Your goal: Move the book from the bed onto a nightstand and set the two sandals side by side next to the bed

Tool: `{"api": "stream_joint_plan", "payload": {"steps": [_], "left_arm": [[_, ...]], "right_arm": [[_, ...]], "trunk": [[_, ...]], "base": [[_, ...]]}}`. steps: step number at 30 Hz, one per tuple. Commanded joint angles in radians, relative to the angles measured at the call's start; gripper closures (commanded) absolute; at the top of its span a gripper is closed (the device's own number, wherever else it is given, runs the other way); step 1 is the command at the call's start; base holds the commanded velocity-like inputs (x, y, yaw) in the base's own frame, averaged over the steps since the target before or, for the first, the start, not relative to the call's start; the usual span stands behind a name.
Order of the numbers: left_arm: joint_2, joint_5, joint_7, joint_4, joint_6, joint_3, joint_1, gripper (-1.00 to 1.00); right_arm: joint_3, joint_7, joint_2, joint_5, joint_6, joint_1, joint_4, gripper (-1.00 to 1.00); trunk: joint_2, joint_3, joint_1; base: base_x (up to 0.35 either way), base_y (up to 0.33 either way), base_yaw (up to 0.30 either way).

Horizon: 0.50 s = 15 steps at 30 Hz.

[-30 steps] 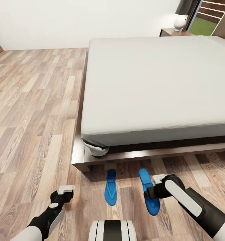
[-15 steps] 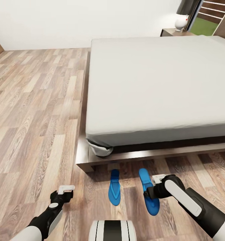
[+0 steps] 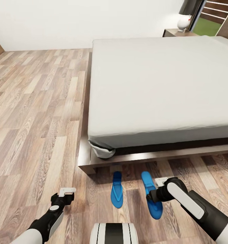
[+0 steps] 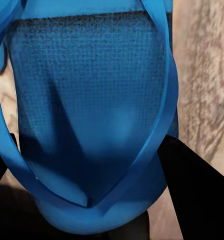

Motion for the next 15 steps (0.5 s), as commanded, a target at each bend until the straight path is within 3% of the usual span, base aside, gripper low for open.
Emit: {"api": "stream_joint_plan", "payload": {"steps": [1, 15], "left_arm": [[0.001, 0.007, 0.006, 0.001, -0.003, -0.008, 0.000, -1.00], [0.001, 0.007, 0.007, 0.001, -0.003, -0.008, 0.000, -1.00]], "right_arm": [[0.003, -0.012, -0.001, -0.010, -0.001, -0.001, 0.003, 1.00], [0.005, -0.011, 0.001, -0.012, -0.030, -0.001, 0.037, 1.00]], "trunk": [[0.000, -0.001, 0.000], [0.000, -0.001, 0.000]], "base": [[0.000, 0.000, 0.000], [0.000, 0.000, 0.000]]}}
